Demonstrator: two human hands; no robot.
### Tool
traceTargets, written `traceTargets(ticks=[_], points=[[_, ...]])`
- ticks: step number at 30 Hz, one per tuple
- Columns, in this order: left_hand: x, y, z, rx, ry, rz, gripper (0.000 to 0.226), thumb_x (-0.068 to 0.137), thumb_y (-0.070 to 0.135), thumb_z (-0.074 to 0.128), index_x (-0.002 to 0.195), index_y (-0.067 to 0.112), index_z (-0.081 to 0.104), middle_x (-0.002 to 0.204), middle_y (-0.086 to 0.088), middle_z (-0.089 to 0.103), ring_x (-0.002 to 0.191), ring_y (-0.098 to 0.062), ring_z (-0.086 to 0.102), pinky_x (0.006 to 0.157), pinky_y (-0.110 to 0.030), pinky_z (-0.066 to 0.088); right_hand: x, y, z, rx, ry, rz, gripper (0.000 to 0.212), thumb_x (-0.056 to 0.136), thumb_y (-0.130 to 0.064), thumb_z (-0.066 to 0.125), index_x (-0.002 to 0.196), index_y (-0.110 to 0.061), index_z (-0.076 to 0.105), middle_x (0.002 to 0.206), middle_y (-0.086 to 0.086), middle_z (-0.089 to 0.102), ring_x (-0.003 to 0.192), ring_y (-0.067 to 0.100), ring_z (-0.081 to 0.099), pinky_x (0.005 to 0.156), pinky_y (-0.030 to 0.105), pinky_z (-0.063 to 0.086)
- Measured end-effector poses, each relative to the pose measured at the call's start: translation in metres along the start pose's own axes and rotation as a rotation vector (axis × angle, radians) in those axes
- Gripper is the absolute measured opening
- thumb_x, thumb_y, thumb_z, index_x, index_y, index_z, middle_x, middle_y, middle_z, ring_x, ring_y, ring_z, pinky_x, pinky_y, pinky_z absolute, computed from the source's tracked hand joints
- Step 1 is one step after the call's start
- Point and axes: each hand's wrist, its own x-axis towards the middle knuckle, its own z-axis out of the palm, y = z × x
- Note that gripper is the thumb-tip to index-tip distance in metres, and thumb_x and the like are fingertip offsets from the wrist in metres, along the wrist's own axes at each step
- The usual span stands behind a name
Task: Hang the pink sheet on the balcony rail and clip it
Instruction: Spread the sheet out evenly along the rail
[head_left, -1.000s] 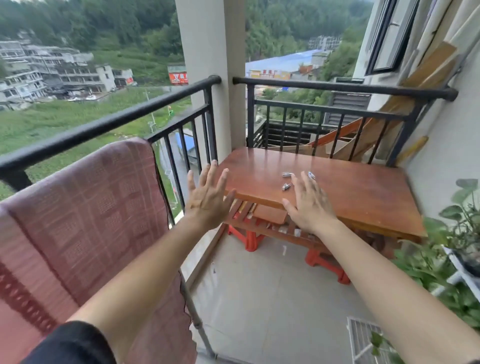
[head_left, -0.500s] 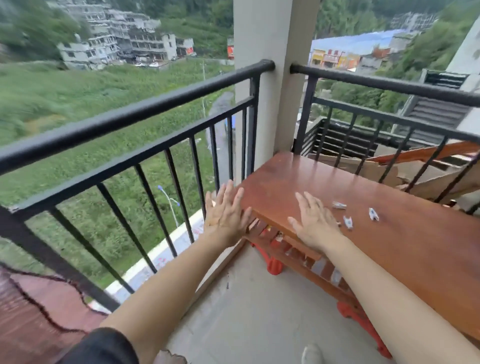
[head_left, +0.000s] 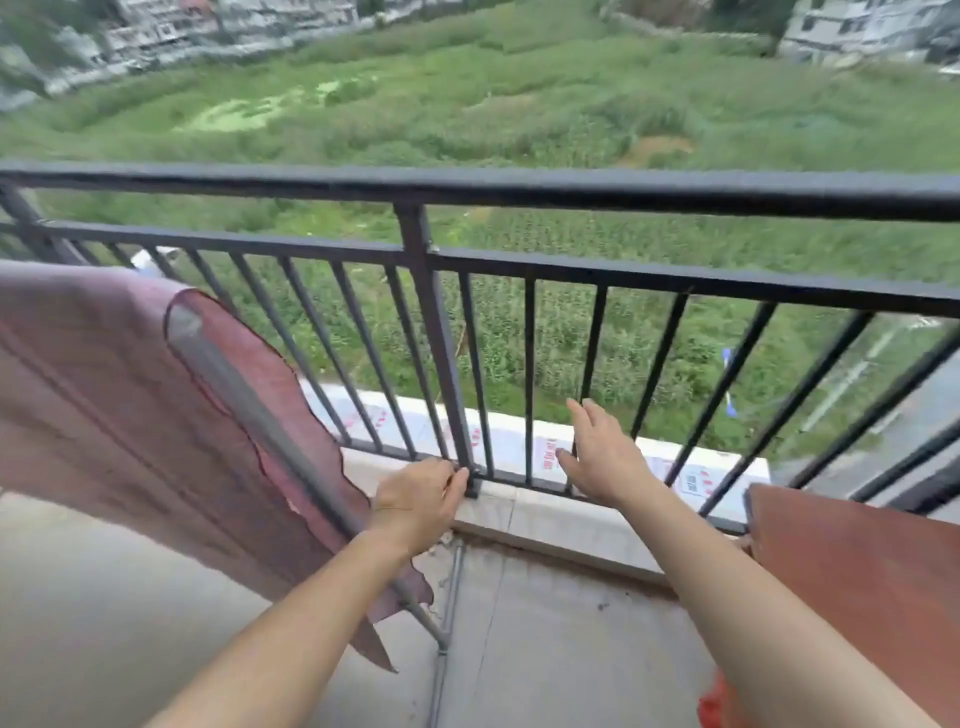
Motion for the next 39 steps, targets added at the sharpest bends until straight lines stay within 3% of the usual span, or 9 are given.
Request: traceTargets(ticks=[5,8,11,16,19,24,27,30,39], points=[[-0.082,-0.039,-0.029,-0.027,0.297,-0.430,0.059,0.086,0.067,0.041,0.061,0.014,0.043,0.057,-0.001,0.049,0.055,-0.021,0.050,0.049,-0.032,0.038,0.017,-0.110,0.005,0.157,-0.130,-0.349,0.081,0.094,-0.038,0.057,0.157,-0.013,0.011,0.162,0.011,0.016,0.148,0.027,0.019,0.119,0.040,0.024],[-0.098,-0.058,-0.063,-0.155,0.621,-0.663,0.051,0.076,0.064,0.064,0.082,0.018,0.044,0.079,0.000,0.053,0.071,-0.023,0.050,0.059,-0.035,0.040,0.013,-0.177,-0.008,0.291,-0.103,-0.481,0.085,0.092,-0.034,0.062,0.157,-0.014,0.010,0.162,0.011,0.020,0.148,0.024,0.022,0.119,0.034,0.020],[-0.097,-0.076,-0.098,-0.261,0.818,-0.771,0.072,0.069,0.067,0.067,0.108,0.012,0.041,0.103,-0.013,0.053,0.095,-0.035,0.054,0.074,-0.043,0.047,-0.002,-0.230,-0.035,0.444,-0.012,-0.575,0.083,0.093,-0.029,0.061,0.157,-0.015,0.010,0.162,0.009,0.021,0.148,0.021,0.021,0.119,0.031,0.015],[-0.088,-0.083,-0.142,-0.249,0.749,-0.615,0.063,0.079,0.055,0.055,0.126,0.014,0.045,0.121,-0.012,0.054,0.114,-0.033,0.051,0.092,-0.045,0.046,-0.014,-0.282,-0.085,0.555,0.204,-0.723,0.057,0.095,-0.038,0.052,0.148,-0.021,0.039,0.145,0.004,0.050,0.131,0.017,0.048,0.112,0.040,0.038],[-0.086,-0.073,-0.165,-0.188,0.813,-0.593,0.039,0.086,0.034,0.056,0.119,0.014,0.051,0.100,-0.014,0.066,0.092,-0.036,0.062,0.073,-0.041,0.049,-0.014,-0.294,-0.107,0.512,0.382,-0.779,0.036,0.100,-0.046,0.046,0.120,-0.021,0.062,0.112,0.002,0.070,0.100,0.017,0.066,0.087,0.041,0.054],[-0.080,-0.047,-0.198,-0.112,1.016,-0.487,0.010,0.091,0.022,0.055,0.096,0.013,0.056,0.071,-0.012,0.066,0.066,-0.036,0.062,0.051,-0.034,0.039,0.001,-0.297,-0.121,0.252,0.608,-0.891,0.038,0.101,-0.046,0.041,0.095,-0.021,0.069,0.085,0.003,0.074,0.075,0.028,0.069,0.060,0.040,0.055],[-0.066,-0.035,-0.216,-0.074,1.125,-0.454,0.013,0.095,0.025,0.052,0.092,0.012,0.054,0.072,-0.009,0.066,0.065,-0.033,0.063,0.051,-0.039,0.046,0.013,-0.290,-0.127,0.199,0.599,-0.869,0.033,0.101,-0.039,0.045,0.100,-0.020,0.071,0.089,0.006,0.074,0.080,0.032,0.068,0.062,0.037,0.054],[-0.053,-0.022,-0.233,0.000,1.182,-0.405,0.006,0.092,0.013,0.055,0.091,0.007,0.058,0.073,-0.007,0.064,0.066,-0.031,0.061,0.054,-0.031,0.032,0.029,-0.274,-0.120,0.177,0.528,-0.809,0.031,0.101,-0.038,0.045,0.106,-0.023,0.072,0.098,0.004,0.074,0.090,0.031,0.068,0.064,0.034,0.047],[-0.045,0.007,-0.249,0.050,1.018,-0.431,0.005,0.088,0.006,0.056,0.092,0.008,0.060,0.078,-0.005,0.065,0.074,-0.030,0.062,0.061,-0.027,0.033,0.031,-0.261,-0.068,0.221,0.399,-0.874,0.032,0.102,-0.046,0.041,0.096,-0.025,0.065,0.080,0.005,0.073,0.076,0.033,0.069,0.058,0.035,0.050]])
